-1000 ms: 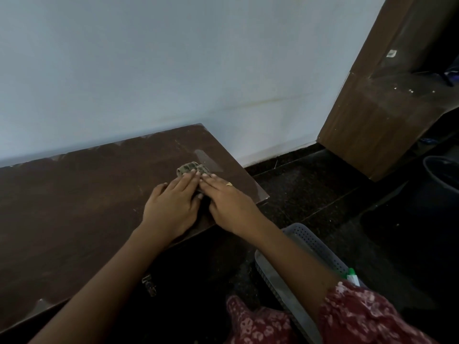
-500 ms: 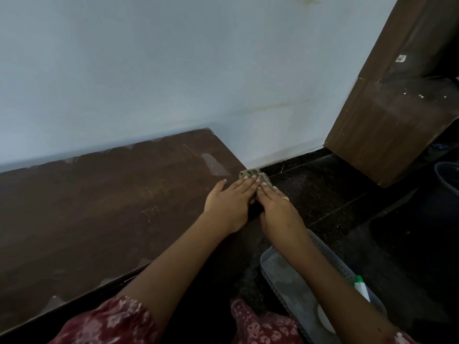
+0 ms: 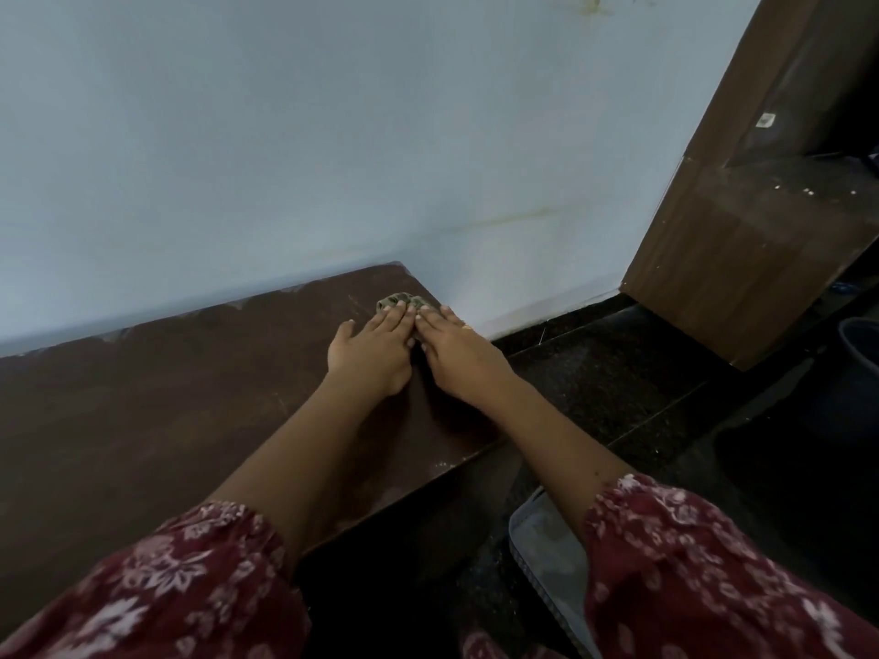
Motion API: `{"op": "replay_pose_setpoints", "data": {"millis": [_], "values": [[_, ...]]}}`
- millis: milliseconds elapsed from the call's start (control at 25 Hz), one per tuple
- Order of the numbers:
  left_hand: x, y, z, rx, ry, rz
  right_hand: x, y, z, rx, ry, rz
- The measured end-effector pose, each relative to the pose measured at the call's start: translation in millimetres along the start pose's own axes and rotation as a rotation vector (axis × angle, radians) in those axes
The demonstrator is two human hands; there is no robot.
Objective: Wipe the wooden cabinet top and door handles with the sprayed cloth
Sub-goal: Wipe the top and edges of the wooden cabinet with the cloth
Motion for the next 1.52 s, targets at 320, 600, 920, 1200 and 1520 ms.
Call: {"op": "replay_pose_setpoints", "data": {"millis": [320,600,920,1200,1520], "values": [[-57,2,-5,0.036,0.133,0.052,-41,-16,-34,0.058,0.147,0.045],[-45,-7,-8,0.074,-0.052,0.095,-5,-22,-26,0.138,0.185,0.053],[-49,0,-104,0.055,-0.027,0.043,18,-5,-108,0.101,-0.030,0.024],[-103,-1,-89,0.032,0.139,0.074,-33,-16,-140,0.034,0.096,-0.028],[-124,-4,-36,0.052,0.125,0.032,-66,-34,-116,0.002,0.226,0.022]]}}
Point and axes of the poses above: each hand's wrist, its own z-axis away from the middle knuckle, its own y-axis out of the back of the hand, x = y × z, the point moved 1 cm from there along -z, towards the middle knuckle, and after that the axes turned 5 degrees about -z, right-handed, at the moved point
